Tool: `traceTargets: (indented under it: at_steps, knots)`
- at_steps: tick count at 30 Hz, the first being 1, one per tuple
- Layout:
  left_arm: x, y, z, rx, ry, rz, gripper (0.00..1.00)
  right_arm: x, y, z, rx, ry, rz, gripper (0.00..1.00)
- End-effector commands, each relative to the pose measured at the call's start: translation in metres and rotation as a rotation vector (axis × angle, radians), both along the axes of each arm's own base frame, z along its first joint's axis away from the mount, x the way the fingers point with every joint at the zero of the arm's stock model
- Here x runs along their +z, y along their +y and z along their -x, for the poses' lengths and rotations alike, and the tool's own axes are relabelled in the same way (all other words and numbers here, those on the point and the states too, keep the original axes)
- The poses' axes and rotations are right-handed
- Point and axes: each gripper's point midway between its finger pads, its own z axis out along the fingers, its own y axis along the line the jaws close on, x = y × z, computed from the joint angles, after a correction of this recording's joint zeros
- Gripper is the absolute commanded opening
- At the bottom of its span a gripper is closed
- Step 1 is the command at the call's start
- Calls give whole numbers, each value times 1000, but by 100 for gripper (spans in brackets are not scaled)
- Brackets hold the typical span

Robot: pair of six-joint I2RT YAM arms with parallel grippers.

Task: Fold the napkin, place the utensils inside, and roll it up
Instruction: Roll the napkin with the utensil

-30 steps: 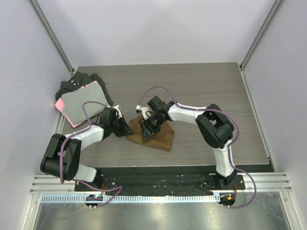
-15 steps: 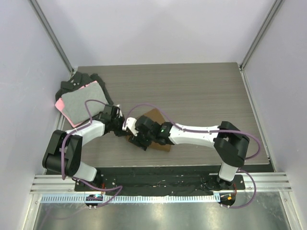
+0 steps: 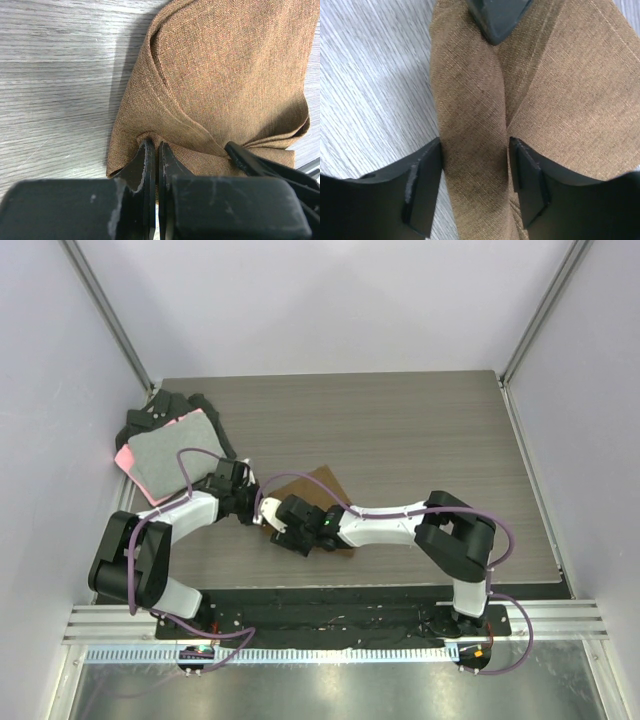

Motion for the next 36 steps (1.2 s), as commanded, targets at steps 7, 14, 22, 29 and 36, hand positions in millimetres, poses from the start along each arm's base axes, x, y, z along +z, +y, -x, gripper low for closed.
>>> traceTargets:
  at_steps: [7,14,22,29,36]
  knots:
    - [26,-2,-15,-8,-84,14,42,-28,-9,22,21,186,16,37]
    - [44,28,-20,94,-180,-99,83,-32,-11,42,11,438,-54,28]
    - [55,53,-12,198,-303,-136,96,-26,-9,43,-1,627,-99,24]
    - [62,36,-8,148,-406,-18,97,-20,-10,42,-6,762,-150,23]
    - [53,14,-6,68,-401,90,93,-21,-12,40,1,917,-203,24]
